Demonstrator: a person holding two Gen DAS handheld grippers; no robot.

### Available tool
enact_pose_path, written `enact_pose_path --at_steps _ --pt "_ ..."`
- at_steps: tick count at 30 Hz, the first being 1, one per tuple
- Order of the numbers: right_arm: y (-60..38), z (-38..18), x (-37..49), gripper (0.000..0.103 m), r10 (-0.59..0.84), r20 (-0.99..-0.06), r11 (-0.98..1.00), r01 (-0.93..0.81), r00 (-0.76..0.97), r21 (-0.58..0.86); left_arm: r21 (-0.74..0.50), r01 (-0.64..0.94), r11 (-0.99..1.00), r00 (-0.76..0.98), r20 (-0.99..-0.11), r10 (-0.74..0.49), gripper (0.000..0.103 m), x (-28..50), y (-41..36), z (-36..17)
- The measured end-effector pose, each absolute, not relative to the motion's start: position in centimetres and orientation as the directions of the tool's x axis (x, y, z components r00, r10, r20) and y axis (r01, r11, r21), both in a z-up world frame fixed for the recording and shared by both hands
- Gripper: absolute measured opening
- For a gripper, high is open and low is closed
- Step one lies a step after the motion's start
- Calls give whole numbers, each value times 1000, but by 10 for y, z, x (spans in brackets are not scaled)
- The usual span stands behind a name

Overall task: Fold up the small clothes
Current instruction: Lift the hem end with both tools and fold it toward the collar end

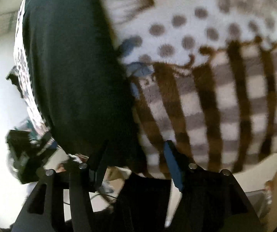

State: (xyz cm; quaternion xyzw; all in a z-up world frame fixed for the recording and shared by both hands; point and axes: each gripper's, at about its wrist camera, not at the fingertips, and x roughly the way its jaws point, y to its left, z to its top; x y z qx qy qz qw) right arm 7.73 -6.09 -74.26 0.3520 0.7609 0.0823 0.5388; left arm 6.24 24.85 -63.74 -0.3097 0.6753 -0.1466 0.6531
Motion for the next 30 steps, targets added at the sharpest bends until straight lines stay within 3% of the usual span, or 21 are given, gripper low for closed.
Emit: enact_pose_path --at_steps 4,7,8,10,11,12,15,22,30 --pt "-43 -762 76 61 740 -664 618 498 -108 608 -648 -198 735 64 -757 -650 71 61 242 -631" --pt "-30 -767 77 61 758 -645 598 498 -95 628 -675 -157 721 46 -735 -677 71 55 230 -629" --pt "-28 -768 77 60 756 -648 598 500 -92 627 -665 -143 733 31 -744 -668 63 54 226 -631" --pt "-24 -770 76 50 764 -640 583 515 -84 628 -646 -127 753 5 -759 -651 30 52 217 -634" --pt "-24 -769 74 35 764 -639 582 518 -84 627 -639 -121 760 -8 -765 -644 13 52 213 -635" --pt "-27 -769 75 24 771 -632 572 521 -79 633 -639 -118 760 -3 -765 -644 13 52 213 -633" --pt "-34 -760 71 15 783 -619 551 525 -57 649 -636 -108 764 18 -770 -638 11 49 212 -620" --pt "-32 -713 77 13 797 -604 527 475 12 705 -629 -90 772 86 -777 -623 10 54 201 -569" --pt "-37 -645 123 13 782 -606 515 395 148 761 -486 35 873 179 -857 -484 10 103 164 -506"
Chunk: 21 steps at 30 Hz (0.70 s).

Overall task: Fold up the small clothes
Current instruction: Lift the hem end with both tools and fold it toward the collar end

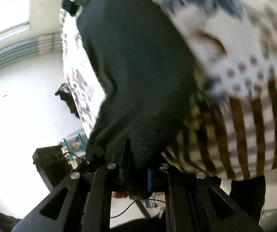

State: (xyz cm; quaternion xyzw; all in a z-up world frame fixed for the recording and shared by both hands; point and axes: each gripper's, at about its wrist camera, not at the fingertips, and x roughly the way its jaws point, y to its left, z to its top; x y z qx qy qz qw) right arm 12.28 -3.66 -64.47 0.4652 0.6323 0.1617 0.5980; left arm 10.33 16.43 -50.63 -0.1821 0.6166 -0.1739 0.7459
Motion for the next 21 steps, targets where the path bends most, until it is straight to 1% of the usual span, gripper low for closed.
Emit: enact_pose_path --at_steps 2,6,8,14,21 --pt "-33 -628 141 13 755 -632 548 360 176 755 -452 52 891 203 -868 -452 10 119 156 -500" --pt "-31 -608 177 13 666 -720 663 289 195 691 -391 96 915 241 -883 -402 10 152 141 -496" --pt "-36 -600 195 13 638 -742 688 281 205 669 -376 112 920 259 -882 -393 10 169 136 -492" --pt "-44 -585 241 13 624 -737 688 263 262 676 -357 146 922 298 -873 -385 10 211 137 -480" --pt "-41 -563 299 13 610 -730 692 242 308 680 -380 147 913 328 -852 -408 10 266 142 -467"
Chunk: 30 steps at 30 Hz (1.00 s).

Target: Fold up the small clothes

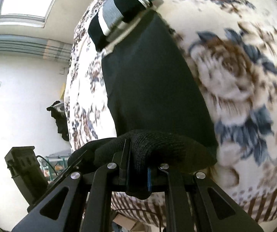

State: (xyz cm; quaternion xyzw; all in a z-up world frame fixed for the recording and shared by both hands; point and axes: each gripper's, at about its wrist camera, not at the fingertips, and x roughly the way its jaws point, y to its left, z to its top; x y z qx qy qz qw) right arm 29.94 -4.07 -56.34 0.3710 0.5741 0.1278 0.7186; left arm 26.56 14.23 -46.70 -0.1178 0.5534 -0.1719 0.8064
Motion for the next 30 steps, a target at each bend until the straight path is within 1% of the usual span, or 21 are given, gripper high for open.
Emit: enact_pose_path --at_steps 4,8,13,14,16,17,18,19,20,21,22,23,24,26,29,30 --pt "-43 -558 341 13 603 -725 687 245 332 684 -413 139 900 340 -834 -435 10 309 147 -466" --pt "-46 -555 394 13 578 -729 698 240 368 675 -453 138 881 360 -806 -470 10 372 152 -473" --pt "-50 -565 490 13 515 -759 745 230 400 626 -468 145 872 372 -791 -486 10 464 155 -500" --pt "-51 -571 508 13 505 -765 751 233 399 618 -474 130 871 364 -794 -486 11 484 157 -510" --pt "-55 -591 554 13 498 -785 756 258 368 601 -526 69 848 327 -791 -517 12 521 164 -534" --pt "-60 -605 574 15 511 -785 737 291 350 610 -541 33 841 305 -795 -524 14 535 167 -545" --pt "-64 -614 585 16 529 -779 717 314 338 623 -559 5 829 287 -794 -537 20 547 170 -556" --pt "-70 -627 599 18 560 -766 681 351 315 642 -583 -13 813 277 -783 -557 25 554 174 -562" --pt "-76 -635 606 24 584 -751 652 373 308 660 -602 -30 798 275 -772 -573 41 558 179 -567" --pt "-82 -638 609 38 596 -737 628 387 319 676 -628 -41 777 290 -752 -592 52 558 185 -569" --pt "-89 -635 608 48 592 -722 616 377 358 692 -657 -44 752 311 -725 -615 57 555 192 -569" --pt "-94 -630 604 66 589 -707 612 354 391 707 -689 -53 723 339 -693 -636 63 551 202 -568" --pt "-98 -626 601 71 589 -698 614 336 407 714 -703 -68 708 353 -681 -642 64 548 210 -567" --pt "-104 -622 590 71 576 -718 642 328 390 693 -741 -91 665 371 -645 -668 64 533 226 -564" --pt "-113 -619 571 71 547 -756 691 316 359 650 -741 -95 665 389 -643 -660 64 497 242 -553" --pt "-117 -621 564 72 539 -769 704 317 344 635 -726 -97 681 395 -656 -643 64 476 247 -549"
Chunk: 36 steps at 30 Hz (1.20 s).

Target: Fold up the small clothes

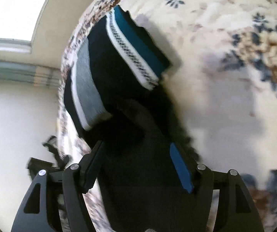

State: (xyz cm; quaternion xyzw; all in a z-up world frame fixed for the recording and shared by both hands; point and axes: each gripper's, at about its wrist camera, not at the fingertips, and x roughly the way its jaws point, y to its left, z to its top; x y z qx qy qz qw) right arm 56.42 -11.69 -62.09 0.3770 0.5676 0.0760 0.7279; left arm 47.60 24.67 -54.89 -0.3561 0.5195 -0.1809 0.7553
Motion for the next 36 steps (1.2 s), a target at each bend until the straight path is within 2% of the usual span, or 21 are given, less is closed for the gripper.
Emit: enact_pose_path --at_steps 1,3,6,12,17,21,26,27,28,29,30,31,32,36 --pt "-122 -625 557 74 542 -775 710 317 325 629 -716 -99 691 399 -664 -632 64 454 251 -546" --pt "-129 -634 544 87 556 -781 710 326 284 624 -692 -111 713 401 -688 -605 64 411 256 -544" --pt "-139 -648 533 88 577 -786 719 318 224 618 -659 -187 728 382 -732 -565 64 340 255 -554" --pt "-136 -674 559 88 681 -726 687 259 98 679 -712 -379 591 383 -703 -600 64 249 219 -600" --pt "-112 -710 603 88 722 -692 684 173 -23 708 -751 -446 487 436 -658 -614 64 258 176 -633" --pt "-95 -737 626 90 728 -681 684 152 -80 714 -751 -501 430 520 -658 -544 64 285 167 -643" --pt "-82 -747 640 92 769 -634 638 138 -80 757 -800 -526 290 646 -597 -475 65 302 178 -647" --pt "-79 -747 641 92 778 -624 628 129 -76 768 -800 -525 292 653 -598 -465 61 303 178 -645" --pt "-76 -746 642 91 781 -620 624 114 -73 773 -798 -522 301 658 -601 -453 52 304 178 -643" --pt "-74 -745 639 87 786 -614 618 103 -71 779 -792 -519 322 658 -611 -441 31 305 179 -639" --pt "-72 -744 638 71 782 -620 624 87 -67 777 -792 -506 343 658 -611 -440 24 308 178 -634" --pt "-70 -743 635 56 761 -646 649 71 -67 757 -792 -496 357 659 -611 -439 23 310 179 -629" --pt "-69 -743 631 33 755 -652 656 68 -68 752 -792 -491 364 659 -611 -439 22 312 177 -625" --pt "-82 -731 609 27 775 -631 626 115 16 772 -800 -444 403 651 -598 -469 20 318 187 -603"
